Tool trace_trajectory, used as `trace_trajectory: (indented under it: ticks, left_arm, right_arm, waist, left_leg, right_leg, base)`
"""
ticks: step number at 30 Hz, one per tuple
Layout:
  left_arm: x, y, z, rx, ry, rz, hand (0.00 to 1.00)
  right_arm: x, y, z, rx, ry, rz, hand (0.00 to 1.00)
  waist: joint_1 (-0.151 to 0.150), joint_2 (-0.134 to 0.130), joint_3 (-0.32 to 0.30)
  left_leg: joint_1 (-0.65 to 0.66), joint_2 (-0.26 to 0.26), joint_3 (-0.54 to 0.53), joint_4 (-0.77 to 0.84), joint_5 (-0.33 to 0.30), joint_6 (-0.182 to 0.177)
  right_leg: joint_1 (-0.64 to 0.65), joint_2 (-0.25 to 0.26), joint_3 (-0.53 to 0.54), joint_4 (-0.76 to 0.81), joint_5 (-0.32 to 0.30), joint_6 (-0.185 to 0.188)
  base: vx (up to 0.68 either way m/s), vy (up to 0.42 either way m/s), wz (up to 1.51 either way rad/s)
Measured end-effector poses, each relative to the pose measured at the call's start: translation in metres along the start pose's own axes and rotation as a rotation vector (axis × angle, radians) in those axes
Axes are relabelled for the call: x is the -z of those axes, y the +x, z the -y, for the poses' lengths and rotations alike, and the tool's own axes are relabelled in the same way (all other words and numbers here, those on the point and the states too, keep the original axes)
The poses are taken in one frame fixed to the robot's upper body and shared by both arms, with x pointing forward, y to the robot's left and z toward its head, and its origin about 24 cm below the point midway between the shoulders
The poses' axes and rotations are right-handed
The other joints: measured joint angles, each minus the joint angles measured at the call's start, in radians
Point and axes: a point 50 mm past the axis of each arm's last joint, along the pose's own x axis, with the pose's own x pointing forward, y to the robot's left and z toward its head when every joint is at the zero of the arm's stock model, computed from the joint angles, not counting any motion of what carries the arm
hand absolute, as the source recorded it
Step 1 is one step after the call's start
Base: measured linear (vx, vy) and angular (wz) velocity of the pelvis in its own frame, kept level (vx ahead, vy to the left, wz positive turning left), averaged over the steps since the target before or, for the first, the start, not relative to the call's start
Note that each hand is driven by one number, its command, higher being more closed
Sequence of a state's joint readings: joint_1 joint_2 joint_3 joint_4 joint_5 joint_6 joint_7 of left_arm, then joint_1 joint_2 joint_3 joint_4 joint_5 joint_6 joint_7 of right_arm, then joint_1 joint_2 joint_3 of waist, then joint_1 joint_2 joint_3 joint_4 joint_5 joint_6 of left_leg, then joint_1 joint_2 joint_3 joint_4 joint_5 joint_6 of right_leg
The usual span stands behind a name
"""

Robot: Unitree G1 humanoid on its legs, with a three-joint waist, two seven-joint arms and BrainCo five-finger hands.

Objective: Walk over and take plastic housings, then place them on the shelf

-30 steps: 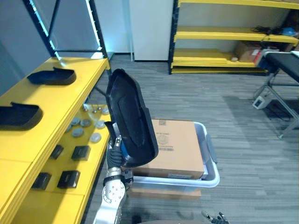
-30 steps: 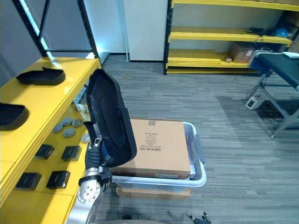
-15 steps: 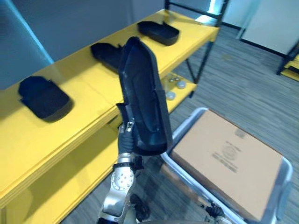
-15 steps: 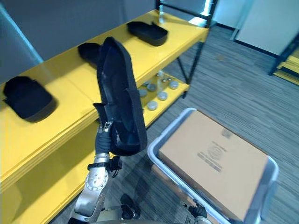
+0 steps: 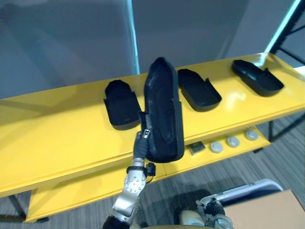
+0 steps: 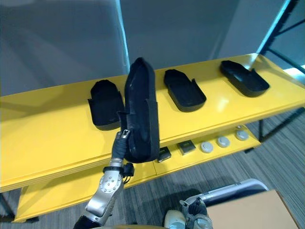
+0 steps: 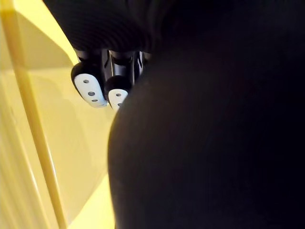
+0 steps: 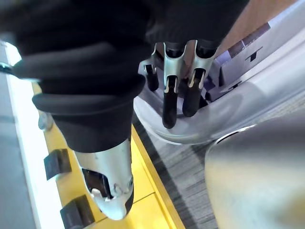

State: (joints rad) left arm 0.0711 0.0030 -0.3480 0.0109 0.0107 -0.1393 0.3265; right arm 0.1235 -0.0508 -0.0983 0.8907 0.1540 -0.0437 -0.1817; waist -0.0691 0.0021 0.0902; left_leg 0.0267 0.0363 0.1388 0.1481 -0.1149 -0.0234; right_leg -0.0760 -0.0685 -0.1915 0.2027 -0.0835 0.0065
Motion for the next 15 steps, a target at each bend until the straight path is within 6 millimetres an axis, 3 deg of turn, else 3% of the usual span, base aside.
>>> trace_trajectory:
  ticks: [3, 10, 15]
  left_arm:
    - [0.002, -0.002, 0.001, 0.010, -0.002, -0.009, 1.00]
    - [0.019, -0.017, -0.006, 0.014, 0.018, -0.089, 1.00]
    - [0.023, -0.020, -0.007, 0.018, 0.020, -0.109, 1.00]
  right_arm:
    - [0.002, 0.000, 0.001, 0.003, -0.005, -0.013, 0.00]
    - [0.000, -0.002, -0.010, -0.049, -0.078, 0.019, 0.00]
    - [-0.001, -0.003, -0.017, -0.073, -0.113, 0.040, 0.00]
  waist:
    - [0.001, 0.002, -0.001]
    - [0.006, 0.009, -0.013]
    - [0.010, 0.006, -0.024]
  left_leg:
    - [0.031, 0.007, -0.001, -0.056, 0.025, -0.032]
    - [0.036, 0.009, -0.002, -0.120, 0.065, -0.003]
    - [0.038, 0.003, -0.002, -0.190, 0.094, -0.012]
  right_leg:
    - [0.045, 0.012, -0.025, -0.062, 0.026, -0.004]
    - [0.100, 0.038, -0.032, -0.226, 0.133, -0.013]
    - [0.106, 0.041, -0.039, -0.282, 0.149, -0.004]
  base:
    - [0.03, -0.046, 0.25]
    - [-0.11, 0.004, 0.04]
    - [-0.16, -0.022, 0.02]
